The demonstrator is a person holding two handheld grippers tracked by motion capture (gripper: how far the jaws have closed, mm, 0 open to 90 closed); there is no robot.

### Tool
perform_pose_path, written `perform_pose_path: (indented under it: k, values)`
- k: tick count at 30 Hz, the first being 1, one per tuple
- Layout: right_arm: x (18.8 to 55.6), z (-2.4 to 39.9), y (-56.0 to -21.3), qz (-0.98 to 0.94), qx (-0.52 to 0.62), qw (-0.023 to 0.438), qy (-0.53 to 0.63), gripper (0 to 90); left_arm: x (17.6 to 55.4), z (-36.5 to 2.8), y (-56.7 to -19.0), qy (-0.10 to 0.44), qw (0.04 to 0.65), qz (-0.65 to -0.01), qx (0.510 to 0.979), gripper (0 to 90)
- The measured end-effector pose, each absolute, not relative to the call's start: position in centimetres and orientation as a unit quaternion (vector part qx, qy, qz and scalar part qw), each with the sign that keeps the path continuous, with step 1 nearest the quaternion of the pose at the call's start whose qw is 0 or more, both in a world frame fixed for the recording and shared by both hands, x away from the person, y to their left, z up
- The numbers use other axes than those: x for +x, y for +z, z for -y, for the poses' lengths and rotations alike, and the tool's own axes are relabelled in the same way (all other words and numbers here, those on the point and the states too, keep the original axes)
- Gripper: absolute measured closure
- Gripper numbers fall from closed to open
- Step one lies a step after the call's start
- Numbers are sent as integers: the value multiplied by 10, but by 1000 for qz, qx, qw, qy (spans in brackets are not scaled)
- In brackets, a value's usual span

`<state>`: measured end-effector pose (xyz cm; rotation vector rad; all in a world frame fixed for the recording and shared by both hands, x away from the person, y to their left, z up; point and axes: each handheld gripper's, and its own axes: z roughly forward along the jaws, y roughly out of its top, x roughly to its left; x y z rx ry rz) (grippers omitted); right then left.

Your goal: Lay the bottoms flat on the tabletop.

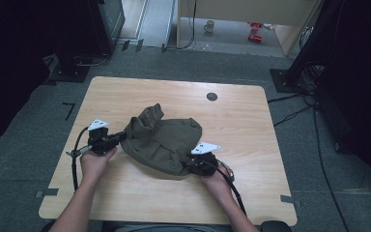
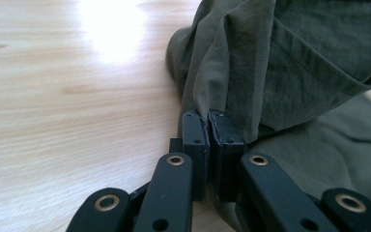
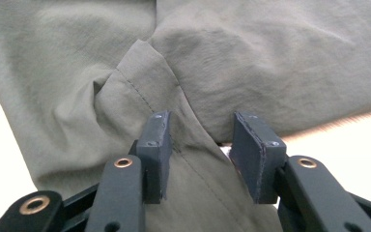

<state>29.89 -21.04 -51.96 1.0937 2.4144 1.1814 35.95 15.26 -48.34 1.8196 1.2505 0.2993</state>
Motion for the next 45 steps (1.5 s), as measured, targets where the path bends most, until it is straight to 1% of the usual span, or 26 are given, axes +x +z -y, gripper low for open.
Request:
perform_pose_path:
  k: [4, 10, 12, 17, 20, 22, 26, 29, 32, 35, 38, 43, 45]
  values:
    - [301, 208, -519, -830, 370, 116, 400, 557, 359, -158, -489, 126, 435, -512, 730, 856]
    - [305, 205, -519, -831, 367, 116, 402, 555, 358, -169, -497, 123, 430, -534, 718, 838]
    - [305, 203, -519, -832, 364, 117, 402, 555, 358, -174, -497, 126, 435, -541, 709, 817]
    - [306, 203, -519, -833, 362, 117, 402, 555, 356, -182, -494, 141, 442, -540, 702, 733]
    - [307, 203, -519, -833, 362, 117, 402, 549, 356, -185, -493, 143, 443, -540, 701, 664]
    - [307, 203, -518, -831, 367, 117, 401, 530, 354, -188, -489, 153, 446, -533, 703, 634]
    - [306, 204, -514, -826, 369, 121, 409, 529, 351, -191, -481, 157, 450, -527, 703, 564]
    - [307, 206, -510, -817, 378, 121, 419, 529, 350, -193, -478, 159, 448, -520, 710, 550]
    - [309, 209, -505, -816, 383, 119, 415, 523, 348, -194, -472, 160, 439, -518, 717, 509]
    - [312, 209, -496, -812, 385, 124, 420, 523, 345, -196, -468, 154, 448, -513, 716, 477]
    - [317, 206, -488, -814, 382, 128, 418, 522, 344, -195, -467, 156, 446, -505, 722, 472]
    - [325, 197, -480, -818, 376, 134, 414, 520, 348, -193, -472, 143, 446, -507, 723, 462]
    - [330, 191, -476, -817, 375, 138, 416, 519, 349, -190, -476, 142, 440, -500, 732, 461]
